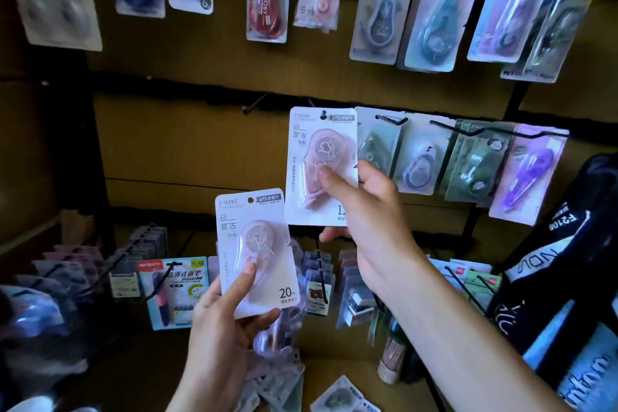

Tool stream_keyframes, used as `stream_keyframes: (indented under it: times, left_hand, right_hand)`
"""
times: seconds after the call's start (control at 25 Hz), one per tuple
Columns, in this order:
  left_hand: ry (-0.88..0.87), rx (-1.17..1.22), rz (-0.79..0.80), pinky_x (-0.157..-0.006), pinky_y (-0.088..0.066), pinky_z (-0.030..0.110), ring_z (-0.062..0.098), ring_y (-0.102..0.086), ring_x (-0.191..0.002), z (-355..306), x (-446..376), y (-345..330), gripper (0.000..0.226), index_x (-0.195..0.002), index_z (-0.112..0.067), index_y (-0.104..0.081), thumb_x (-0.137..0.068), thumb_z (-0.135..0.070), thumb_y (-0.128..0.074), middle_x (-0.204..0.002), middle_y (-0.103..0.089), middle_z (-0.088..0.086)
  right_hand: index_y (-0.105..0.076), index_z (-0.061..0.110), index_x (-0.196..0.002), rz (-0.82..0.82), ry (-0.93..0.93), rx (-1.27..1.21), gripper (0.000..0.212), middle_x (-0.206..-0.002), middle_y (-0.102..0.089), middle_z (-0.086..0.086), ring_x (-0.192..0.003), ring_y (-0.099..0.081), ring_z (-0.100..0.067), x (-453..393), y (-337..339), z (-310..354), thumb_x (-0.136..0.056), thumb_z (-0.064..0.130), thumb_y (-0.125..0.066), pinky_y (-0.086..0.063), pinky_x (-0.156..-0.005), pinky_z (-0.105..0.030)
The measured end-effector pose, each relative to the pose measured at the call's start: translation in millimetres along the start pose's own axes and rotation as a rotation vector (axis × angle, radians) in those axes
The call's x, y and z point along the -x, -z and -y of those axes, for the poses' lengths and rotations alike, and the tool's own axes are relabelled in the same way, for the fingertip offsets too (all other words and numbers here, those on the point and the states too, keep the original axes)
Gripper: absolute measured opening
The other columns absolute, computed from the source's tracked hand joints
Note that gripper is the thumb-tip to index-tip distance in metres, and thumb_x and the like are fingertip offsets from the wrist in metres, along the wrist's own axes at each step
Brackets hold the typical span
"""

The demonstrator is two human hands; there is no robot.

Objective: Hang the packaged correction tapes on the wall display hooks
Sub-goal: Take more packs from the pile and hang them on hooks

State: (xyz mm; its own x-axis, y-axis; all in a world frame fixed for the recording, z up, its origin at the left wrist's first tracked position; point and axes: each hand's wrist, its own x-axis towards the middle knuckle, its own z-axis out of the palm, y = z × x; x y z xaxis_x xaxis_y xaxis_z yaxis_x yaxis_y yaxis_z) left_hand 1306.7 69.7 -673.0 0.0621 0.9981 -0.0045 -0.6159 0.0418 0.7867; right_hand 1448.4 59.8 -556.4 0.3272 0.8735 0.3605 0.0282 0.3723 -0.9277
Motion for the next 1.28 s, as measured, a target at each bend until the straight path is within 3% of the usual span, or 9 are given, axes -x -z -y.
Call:
stream_keyframes:
  times: [0.24,0.36,0.48,0.56,0.68,0.84,1.04,1.16,1.28]
  left_hand:
    - [0.029,0.001,0.005,-0.056,-0.061,0.029,0.032,-0.073,-0.091,2,0,-3,0.032,-0.109,-0.018,-0.071,-0.078,-0.024,-0.07,-0.1,-0.078,0.008]
    - [0.023,-0.006,0.014,-0.056,-0.061,0.029,0.031,-0.074,-0.09,2,0,-4,0.038,-0.113,-0.018,-0.07,-0.075,-0.025,-0.07,-0.102,-0.078,0.007]
    - [0.006,-0.017,0.028,-0.056,-0.06,0.029,0.026,-0.075,-0.083,1,0,-4,0.04,-0.115,-0.017,-0.07,-0.075,-0.024,-0.07,-0.101,-0.078,0.004]
    - [-0.014,-0.017,0.031,-0.053,-0.06,0.027,0.024,-0.075,-0.08,2,0,-4,0.036,-0.115,-0.016,-0.07,-0.079,-0.021,-0.068,-0.1,-0.078,0.004]
    - [-0.056,-0.013,0.028,-0.048,-0.056,0.025,0.024,-0.075,-0.078,1,0,-3,0.033,-0.116,-0.015,-0.069,-0.084,-0.018,-0.068,-0.104,-0.077,0.007]
    - [-0.09,-0.054,0.088,-0.049,-0.055,0.025,0.022,-0.073,-0.078,5,-1,-7,0.036,-0.116,-0.012,-0.069,-0.081,-0.021,-0.068,-0.104,-0.076,0.009]
    - [-0.071,0.015,0.153,-0.062,-0.052,0.031,0.018,-0.068,-0.081,9,1,-16,0.038,-0.117,-0.014,-0.066,-0.081,-0.025,-0.06,-0.105,-0.074,0.01]
    - [-0.029,0.067,0.111,-0.072,-0.047,0.037,0.022,-0.064,-0.086,9,-1,-12,0.04,-0.123,-0.016,-0.063,-0.089,-0.033,-0.053,-0.099,-0.071,0.008]
    - [-0.005,0.044,0.092,-0.072,-0.049,0.036,0.022,-0.065,-0.085,10,-1,-10,0.033,-0.121,-0.015,-0.064,-0.098,-0.031,-0.046,-0.099,-0.07,0.01]
  right_hand:
    - [-0.066,0.011,-0.103,-0.103,-0.071,0.048,0.02,-0.092,-0.075,-0.005,-0.069,-0.07,-0.018,-39,-10,-5,-0.09,0.025,-0.07,-0.053,-0.045,-0.028]
    - [-0.065,0.013,-0.096,-0.137,-0.19,0.032,0.02,-0.09,-0.071,-0.003,-0.072,-0.07,-0.02,-67,-16,-13,-0.087,0.028,-0.074,-0.063,-0.064,-0.038]
    - [-0.056,0.007,-0.117,-0.121,-0.323,-0.006,0.046,-0.109,-0.065,-0.008,-0.086,-0.07,-0.024,-83,-19,-22,-0.083,0.03,-0.077,-0.063,-0.066,-0.034]
    - [-0.052,0.012,-0.113,-0.115,-0.397,0.017,0.041,-0.115,-0.059,-0.008,-0.092,-0.069,-0.028,-72,-14,-32,-0.085,0.028,-0.076,-0.062,-0.064,-0.034]
    - [-0.059,0.022,-0.114,-0.046,-0.388,0.125,0.03,-0.116,-0.064,-0.005,-0.089,-0.068,-0.024,-22,6,-52,-0.088,0.035,-0.07,-0.062,-0.063,-0.037]
    - [-0.071,0.025,-0.104,0.26,-0.232,0.087,0.02,-0.103,-0.076,0.007,-0.097,-0.071,-0.01,33,17,-61,-0.087,0.035,-0.067,-0.055,-0.088,-0.032]
    - [-0.07,0.013,-0.101,0.183,-0.053,0.108,0.012,-0.096,-0.077,-0.004,-0.091,-0.073,-0.024,29,16,-65,-0.095,0.014,-0.06,-0.058,-0.077,-0.036]
    - [-0.065,0.012,-0.099,0.058,0.054,0.013,0.01,-0.089,-0.075,-0.002,-0.072,-0.069,-0.018,19,22,-46,-0.097,0.011,-0.055,-0.056,-0.05,-0.031]
    - [-0.063,0.013,-0.103,-0.006,0.113,-0.035,0.01,-0.093,-0.075,0.003,-0.073,-0.067,-0.016,9,24,-27,-0.099,0.013,-0.053,-0.056,-0.046,-0.031]
